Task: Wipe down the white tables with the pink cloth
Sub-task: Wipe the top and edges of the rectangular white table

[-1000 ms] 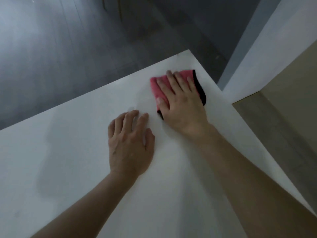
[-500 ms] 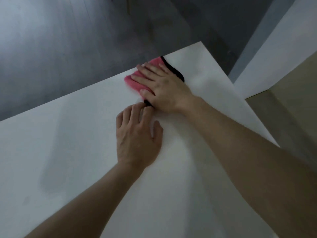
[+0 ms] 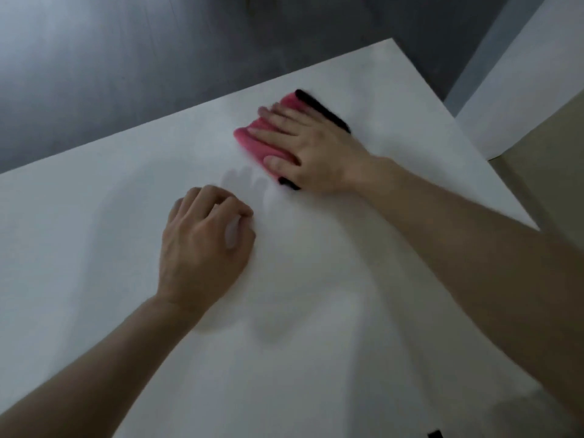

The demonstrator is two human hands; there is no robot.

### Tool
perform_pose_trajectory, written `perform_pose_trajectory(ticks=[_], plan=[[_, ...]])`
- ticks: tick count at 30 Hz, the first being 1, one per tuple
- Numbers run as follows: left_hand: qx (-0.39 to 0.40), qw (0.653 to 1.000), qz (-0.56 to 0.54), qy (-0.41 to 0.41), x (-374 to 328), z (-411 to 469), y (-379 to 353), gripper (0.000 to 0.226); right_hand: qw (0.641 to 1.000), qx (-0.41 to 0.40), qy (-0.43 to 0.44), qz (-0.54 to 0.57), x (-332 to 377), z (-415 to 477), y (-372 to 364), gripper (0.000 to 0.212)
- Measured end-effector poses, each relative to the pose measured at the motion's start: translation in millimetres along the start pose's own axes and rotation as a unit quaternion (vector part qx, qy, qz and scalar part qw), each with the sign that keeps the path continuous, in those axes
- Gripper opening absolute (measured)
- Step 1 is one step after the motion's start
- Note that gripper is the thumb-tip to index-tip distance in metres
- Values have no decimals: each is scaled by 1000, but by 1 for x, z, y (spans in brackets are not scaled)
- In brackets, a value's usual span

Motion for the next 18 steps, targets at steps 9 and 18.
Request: perform_pose_trajectory(ticks=[9, 18], plan=[[38, 997, 2, -70, 7, -63, 11, 32, 990, -48, -131, -17, 28, -27, -3, 68], [7, 997, -29, -68, 4, -62, 11, 32, 956, -68, -284, -39, -102, -162, 23, 69]])
Point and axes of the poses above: each hand's wrist, its own z-axis towards the middle knuckle, its own y-axis out of the back of the hand, x = y × z, the point moved 8 cm from there along z, towards the middle knuckle, and after that the axes turned 4 degrees about -x, right-handed, at the moved point
